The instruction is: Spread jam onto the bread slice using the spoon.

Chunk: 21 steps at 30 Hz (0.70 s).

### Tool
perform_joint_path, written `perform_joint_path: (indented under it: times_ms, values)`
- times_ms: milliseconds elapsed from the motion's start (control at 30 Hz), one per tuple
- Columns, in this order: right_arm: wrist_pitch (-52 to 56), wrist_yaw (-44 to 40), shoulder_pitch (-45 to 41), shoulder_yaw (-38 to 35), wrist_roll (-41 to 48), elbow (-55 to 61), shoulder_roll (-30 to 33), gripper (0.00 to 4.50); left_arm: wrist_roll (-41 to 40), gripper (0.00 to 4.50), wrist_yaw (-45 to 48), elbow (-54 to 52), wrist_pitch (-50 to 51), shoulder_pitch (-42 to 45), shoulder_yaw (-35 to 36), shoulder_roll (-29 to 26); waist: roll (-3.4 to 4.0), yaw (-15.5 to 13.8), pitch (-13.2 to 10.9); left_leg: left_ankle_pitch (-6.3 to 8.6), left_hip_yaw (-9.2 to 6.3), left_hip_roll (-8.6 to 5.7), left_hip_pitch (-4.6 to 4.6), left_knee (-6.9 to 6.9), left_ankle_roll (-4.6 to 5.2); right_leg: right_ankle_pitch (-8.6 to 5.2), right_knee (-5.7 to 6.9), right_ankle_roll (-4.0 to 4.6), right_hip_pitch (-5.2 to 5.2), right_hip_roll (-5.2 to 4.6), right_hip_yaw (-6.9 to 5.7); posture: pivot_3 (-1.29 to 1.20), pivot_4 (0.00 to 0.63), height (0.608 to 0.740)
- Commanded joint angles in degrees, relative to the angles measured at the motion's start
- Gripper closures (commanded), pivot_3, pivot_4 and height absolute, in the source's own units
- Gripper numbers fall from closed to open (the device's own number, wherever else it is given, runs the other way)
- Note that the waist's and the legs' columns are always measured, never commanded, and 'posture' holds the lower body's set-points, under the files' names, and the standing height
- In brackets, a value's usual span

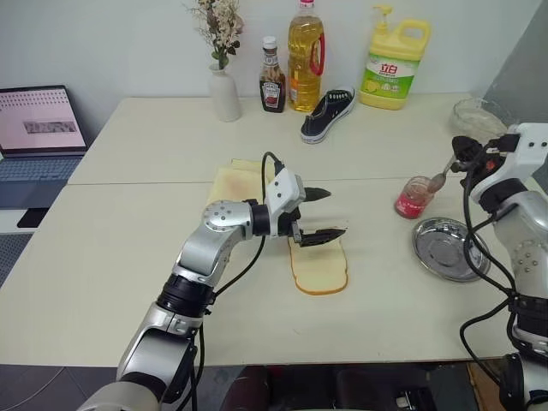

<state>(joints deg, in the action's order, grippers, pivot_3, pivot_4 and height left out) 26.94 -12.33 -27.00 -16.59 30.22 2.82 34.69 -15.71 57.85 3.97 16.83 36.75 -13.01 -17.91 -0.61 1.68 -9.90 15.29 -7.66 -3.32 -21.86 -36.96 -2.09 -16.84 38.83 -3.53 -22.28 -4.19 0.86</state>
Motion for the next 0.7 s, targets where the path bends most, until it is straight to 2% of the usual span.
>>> perform_joint_path:
  times_ms: [33, 300, 700]
  values:
    - [-4.8, -1.8, -2.7, 0.1, -3.1, -1.8, -0.8, 4.47, -0.9, 0.0, -0.7, -2.9, -0.4, 0.6, 1.9, -0.6, 0.0, 0.1, 0.0, 0.0, 0.01, 0.0, 0.01, 0.0, 0.0, 0.0, 0.01, 0.0, 0.0, 0.0, 0.01, 0.0, 0.15, 0.74]
    - [-9.0, -3.5, -3.9, 1.8, -7.8, -6.0, -3.6, 4.47, -1.2, 0.0, -1.5, -3.7, 0.0, 0.3, 1.8, -1.1, 0.0, 0.1, 0.0, -0.03, 0.0, 0.0, 0.02, -0.01, -0.05, 0.0, 0.02, 0.0, 0.0, 0.0, 0.02, 0.0, 0.15, 0.74]
    - [-20.0, -3.4, -0.1, 5.8, -17.0, -12.4, -7.9, 4.47, -1.4, 0.0, -2.5, -5.8, 1.3, -0.7, 2.4, -1.6, 0.0, 0.1, 0.0, -0.1, 0.03, -0.01, 0.03, -0.02, -0.18, 0.0, 0.04, 0.0, -0.01, 0.0, 0.05, 0.0, 0.15, 0.74]
